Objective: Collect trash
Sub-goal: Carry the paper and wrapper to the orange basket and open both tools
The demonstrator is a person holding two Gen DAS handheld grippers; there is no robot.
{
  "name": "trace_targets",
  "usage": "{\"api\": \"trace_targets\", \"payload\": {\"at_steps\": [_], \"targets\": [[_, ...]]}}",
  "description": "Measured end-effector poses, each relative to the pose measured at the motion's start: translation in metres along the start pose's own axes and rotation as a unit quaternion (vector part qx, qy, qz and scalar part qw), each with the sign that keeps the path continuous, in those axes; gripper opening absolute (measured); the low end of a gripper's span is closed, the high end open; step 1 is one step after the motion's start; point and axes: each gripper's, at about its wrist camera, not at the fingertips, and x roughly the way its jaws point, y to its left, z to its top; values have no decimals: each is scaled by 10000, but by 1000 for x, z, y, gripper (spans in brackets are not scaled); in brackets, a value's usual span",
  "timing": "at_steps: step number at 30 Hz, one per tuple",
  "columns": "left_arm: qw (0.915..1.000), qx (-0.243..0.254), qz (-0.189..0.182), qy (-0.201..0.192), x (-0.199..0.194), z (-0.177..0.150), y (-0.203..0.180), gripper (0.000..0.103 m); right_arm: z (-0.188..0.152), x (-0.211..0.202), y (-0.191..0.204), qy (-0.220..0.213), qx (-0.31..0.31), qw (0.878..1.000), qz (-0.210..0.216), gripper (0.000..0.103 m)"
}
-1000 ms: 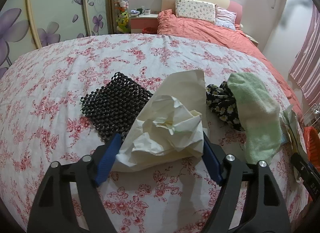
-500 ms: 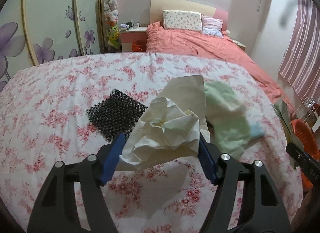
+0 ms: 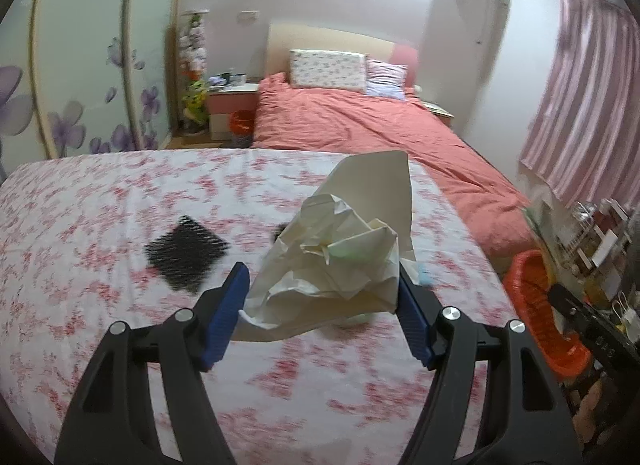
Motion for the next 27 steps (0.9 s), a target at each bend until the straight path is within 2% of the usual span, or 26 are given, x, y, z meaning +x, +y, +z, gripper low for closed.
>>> {"api": "trace_targets", "payload": {"at_steps": [5,9,15,22,27], "targets": [[9994,208,-277,-4,-6,-4,-30,68,4,1,-14,-171,-12,9996,-210,34],[9977,295,-608,52,-6,-8,-53,68,-4,-12,-42,-352,27,9984,-442,34],[9923,498,-1133,106,-6,-15,-99,68,-2,-23,-66,-658,260,9928,-970,34],[9812,846,-1720,204,-1,-24,-163,68,-3,-35,-106,-890,399,9821,-1610,34],[9702,1133,-2111,355,13,-31,-213,69,-7,-48,-154,-829,736,9800,-1651,34]]}}
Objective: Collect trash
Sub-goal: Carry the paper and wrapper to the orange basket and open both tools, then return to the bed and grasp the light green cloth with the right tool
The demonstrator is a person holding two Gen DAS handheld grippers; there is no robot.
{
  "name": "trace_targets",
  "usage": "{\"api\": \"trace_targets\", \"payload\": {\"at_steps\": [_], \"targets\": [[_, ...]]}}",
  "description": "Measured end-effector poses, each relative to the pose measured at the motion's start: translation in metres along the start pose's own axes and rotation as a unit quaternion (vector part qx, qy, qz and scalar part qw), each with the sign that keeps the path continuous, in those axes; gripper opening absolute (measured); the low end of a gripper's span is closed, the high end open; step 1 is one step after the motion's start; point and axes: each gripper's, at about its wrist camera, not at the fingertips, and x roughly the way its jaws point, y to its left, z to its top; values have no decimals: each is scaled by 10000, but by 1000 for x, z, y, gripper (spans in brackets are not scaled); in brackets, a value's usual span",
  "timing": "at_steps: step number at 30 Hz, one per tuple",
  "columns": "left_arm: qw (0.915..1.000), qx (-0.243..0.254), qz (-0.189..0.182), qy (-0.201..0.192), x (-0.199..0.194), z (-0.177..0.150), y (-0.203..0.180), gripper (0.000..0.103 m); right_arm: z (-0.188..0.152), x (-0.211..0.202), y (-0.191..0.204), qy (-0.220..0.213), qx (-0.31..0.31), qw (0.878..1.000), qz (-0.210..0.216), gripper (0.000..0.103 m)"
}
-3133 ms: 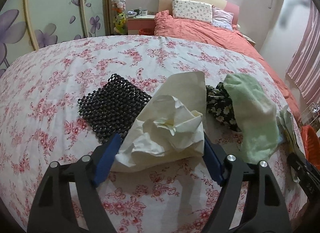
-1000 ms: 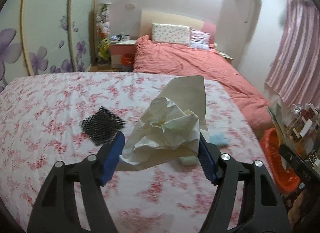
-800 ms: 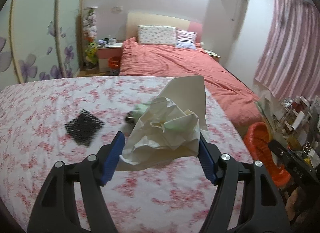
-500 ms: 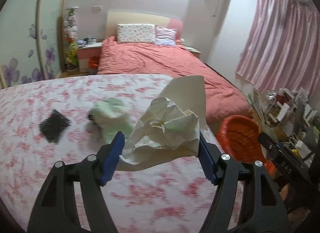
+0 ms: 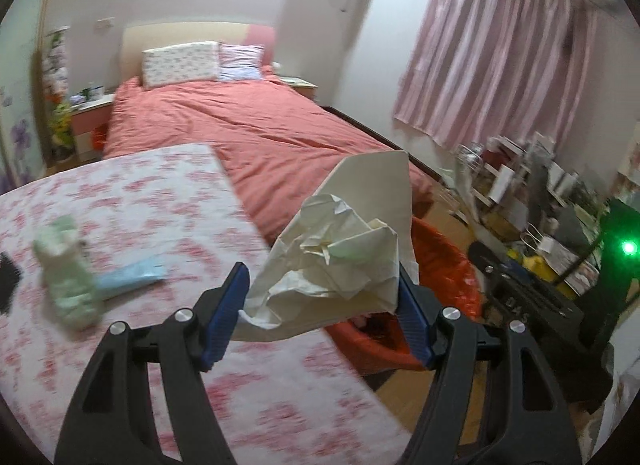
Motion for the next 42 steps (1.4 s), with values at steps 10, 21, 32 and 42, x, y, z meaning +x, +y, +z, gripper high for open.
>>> {"api": "trace_targets", "payload": {"at_steps": [10,21,32,42], "targets": [[9977,276,-360,507,72,-2,-49,71,10,18,-56,256,462,9985,159,36],[9959,30,-101,902,99,-11,-24,83,2,26,-69,535,463,9974,128,65],[9964,10,657,528,37,-23,36,86,2,11,-32,511,-225,9984,124,65],[9804,-777,1756,446,-30,-52,160,86,-12,1,42,684,-994,9905,662,65]]}}
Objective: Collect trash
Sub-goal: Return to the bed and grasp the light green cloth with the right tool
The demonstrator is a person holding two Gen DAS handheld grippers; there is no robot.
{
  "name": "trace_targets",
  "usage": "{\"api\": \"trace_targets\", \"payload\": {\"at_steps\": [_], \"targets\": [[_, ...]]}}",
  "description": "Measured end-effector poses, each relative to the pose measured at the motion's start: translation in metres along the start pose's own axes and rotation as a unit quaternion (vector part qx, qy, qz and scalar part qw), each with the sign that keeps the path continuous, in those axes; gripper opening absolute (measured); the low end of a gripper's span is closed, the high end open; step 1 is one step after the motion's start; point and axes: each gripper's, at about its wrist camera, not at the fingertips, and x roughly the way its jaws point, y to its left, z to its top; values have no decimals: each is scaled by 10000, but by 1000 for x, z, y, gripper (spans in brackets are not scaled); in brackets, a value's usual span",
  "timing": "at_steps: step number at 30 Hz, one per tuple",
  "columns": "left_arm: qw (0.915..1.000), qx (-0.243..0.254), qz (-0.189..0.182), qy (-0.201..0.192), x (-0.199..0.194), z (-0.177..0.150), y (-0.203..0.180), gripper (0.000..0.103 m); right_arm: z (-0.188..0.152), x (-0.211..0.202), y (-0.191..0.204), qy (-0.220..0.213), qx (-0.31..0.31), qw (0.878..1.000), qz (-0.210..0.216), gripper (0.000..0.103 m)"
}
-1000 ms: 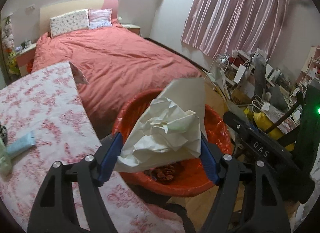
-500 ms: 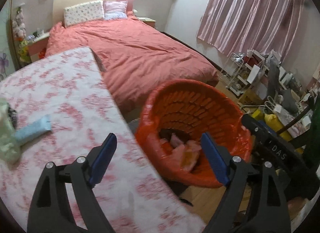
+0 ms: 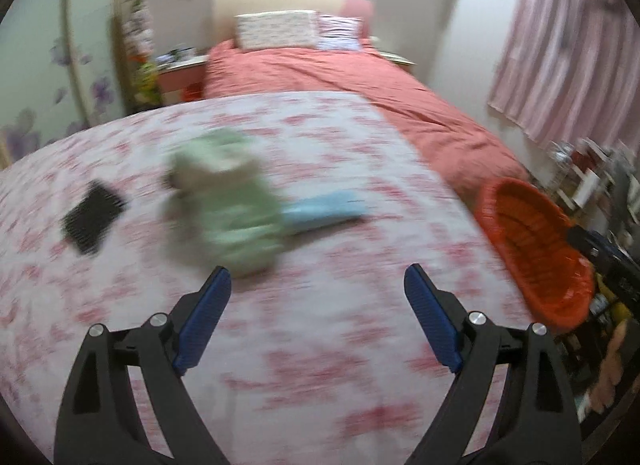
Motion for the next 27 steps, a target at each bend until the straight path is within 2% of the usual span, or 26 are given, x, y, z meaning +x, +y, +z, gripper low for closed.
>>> {"api": "trace_targets", "payload": {"at_steps": [5,9,14,18,26,27], "targets": [[9973,-427,591,-30,-9,-9,68,86,-3,5,42,151,-300,9987,372,65],[9936,-646,927,-78,-19,-14,111,87,-6,13,84,303,-528,9951,775,63],[9891,-893,1160,-138,-33,-23,153,88,-9,24,140,459,-831,9886,1167,60],[9871,-981,1261,-140,-34,-28,170,88,-9,36,184,582,-1077,9825,1403,58],[9845,-1169,1305,-109,-37,-37,198,88,-6,69,211,796,-1063,9839,1193,56],[9842,-1189,1306,-99,-36,-37,199,88,-6,75,213,861,-1074,9836,1162,51]]}}
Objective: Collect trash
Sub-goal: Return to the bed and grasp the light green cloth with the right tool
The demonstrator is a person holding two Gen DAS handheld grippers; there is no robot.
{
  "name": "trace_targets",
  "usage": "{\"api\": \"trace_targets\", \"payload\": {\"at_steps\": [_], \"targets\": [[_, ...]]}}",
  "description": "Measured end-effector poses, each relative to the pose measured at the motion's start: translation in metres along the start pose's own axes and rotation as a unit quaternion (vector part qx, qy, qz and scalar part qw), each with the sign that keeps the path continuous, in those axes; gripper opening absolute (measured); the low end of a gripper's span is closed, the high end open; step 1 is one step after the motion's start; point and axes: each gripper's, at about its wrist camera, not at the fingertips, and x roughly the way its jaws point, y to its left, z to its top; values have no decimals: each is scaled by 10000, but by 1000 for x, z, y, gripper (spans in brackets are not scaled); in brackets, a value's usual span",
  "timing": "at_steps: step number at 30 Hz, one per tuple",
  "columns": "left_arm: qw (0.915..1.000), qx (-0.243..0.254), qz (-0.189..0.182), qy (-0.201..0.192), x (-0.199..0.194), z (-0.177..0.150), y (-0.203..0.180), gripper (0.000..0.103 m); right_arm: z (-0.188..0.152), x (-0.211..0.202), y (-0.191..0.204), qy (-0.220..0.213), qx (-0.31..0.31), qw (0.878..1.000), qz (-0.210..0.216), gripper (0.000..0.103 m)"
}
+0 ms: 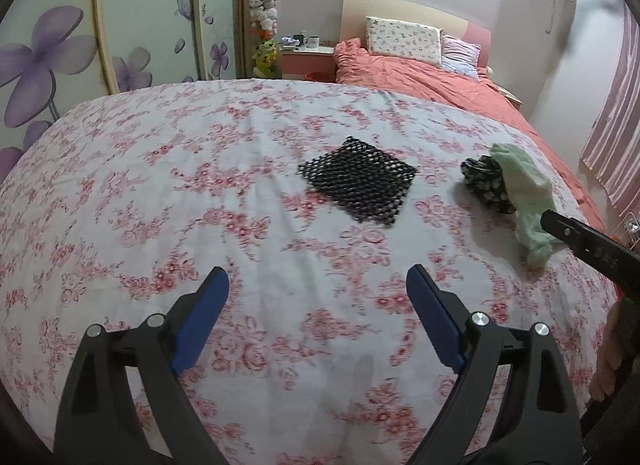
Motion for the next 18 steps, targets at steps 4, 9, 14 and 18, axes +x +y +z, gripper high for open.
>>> {"api": "trace_targets", "payload": {"at_steps": [4,9,14,18], "targets": [[10000,-72,1,50,3,-1,4,88,-3,6,6,37,-198,9997,-107,28],[9999,-89,-13,96,6,-2,3,88,-6,-6,-1,-31,-58,10000,46,5],[9999,-53,-19,112,7,-2,-1,88,-12,-28,-19,-320,136,9994,2,4],[9999,-44,-35,134,9,-2,-5,88,-18,-39,-42,-436,288,9984,-219,4]]}}
